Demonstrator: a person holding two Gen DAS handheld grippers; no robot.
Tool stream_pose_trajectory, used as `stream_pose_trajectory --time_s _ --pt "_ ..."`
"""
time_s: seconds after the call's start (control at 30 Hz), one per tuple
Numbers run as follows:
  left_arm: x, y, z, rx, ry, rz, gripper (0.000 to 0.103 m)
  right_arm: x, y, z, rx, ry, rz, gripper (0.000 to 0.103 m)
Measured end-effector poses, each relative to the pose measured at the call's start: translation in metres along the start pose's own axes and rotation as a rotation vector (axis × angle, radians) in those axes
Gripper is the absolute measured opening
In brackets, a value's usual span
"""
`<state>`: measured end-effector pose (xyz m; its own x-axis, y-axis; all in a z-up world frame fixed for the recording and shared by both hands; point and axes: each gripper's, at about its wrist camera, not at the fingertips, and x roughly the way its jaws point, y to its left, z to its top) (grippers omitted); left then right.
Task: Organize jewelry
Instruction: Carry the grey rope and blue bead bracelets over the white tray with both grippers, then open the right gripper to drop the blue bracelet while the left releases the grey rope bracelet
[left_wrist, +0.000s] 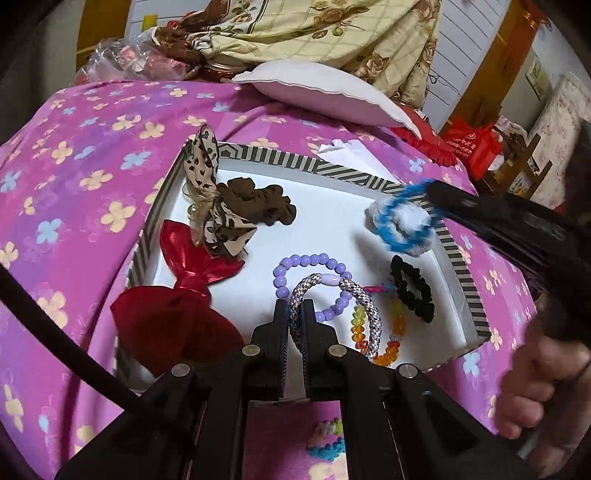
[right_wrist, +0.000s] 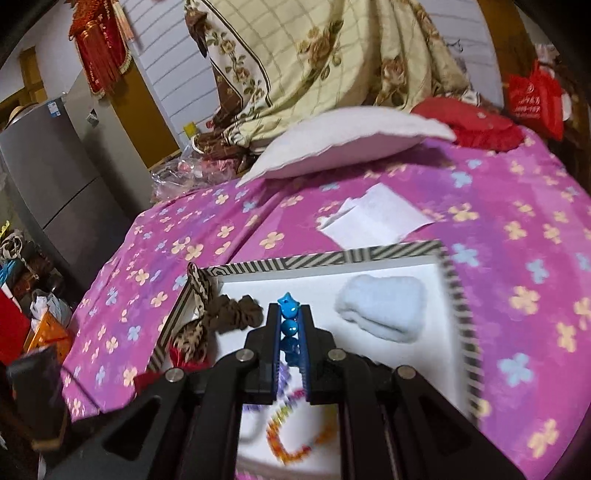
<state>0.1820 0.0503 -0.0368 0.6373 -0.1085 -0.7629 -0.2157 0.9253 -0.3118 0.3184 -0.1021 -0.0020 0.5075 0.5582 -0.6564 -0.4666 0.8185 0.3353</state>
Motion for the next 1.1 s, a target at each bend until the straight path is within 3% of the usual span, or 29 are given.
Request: stream_pose_trajectory --time_s 0.2,0.33,0.5,0.57,0.63,0.67,0.87,1.1 --pt "0.004 -0.010 -0.001 0.035 0.018 -0.013 0.002 0.042 0.006 0.002 0.095 0.033 0.083 0.009" --pt "0.008 0.000 -0.001 0.011 0.038 0.025 0.002 0.053 -0.001 0.000 0.135 0.061 0.082 0.009" --pt "0.017 0.005 -0.002 0.010 0.078 0.052 0.002 0.066 -0.018 -0.010 0.153 0.149 0.007 0.010" --pt "0.021 0.003 -0.004 0.019 0.099 0.054 0.003 0.068 -0.019 -0.013 0.143 0.187 -0.026 0.021" --pt "0.021 0.001 -0.005 0.021 0.088 0.076 0.003 0.063 -0.017 -0.016 0.120 0.173 -0.043 0.046" --pt "0.021 0.001 -0.005 0.021 0.085 0.081 0.004 0.059 -0.015 -0.017 0.105 0.162 -0.052 0.048" --pt "0.018 0.007 -0.001 -0.012 0.075 0.050 0.020 0.027 -0.009 -0.015 0.023 0.099 -0.069 0.048" --pt "0.009 -0.002 0.002 0.021 0.043 0.022 0.028 -0.031 -0.027 -0.031 -0.006 0.020 -0.101 0.049"
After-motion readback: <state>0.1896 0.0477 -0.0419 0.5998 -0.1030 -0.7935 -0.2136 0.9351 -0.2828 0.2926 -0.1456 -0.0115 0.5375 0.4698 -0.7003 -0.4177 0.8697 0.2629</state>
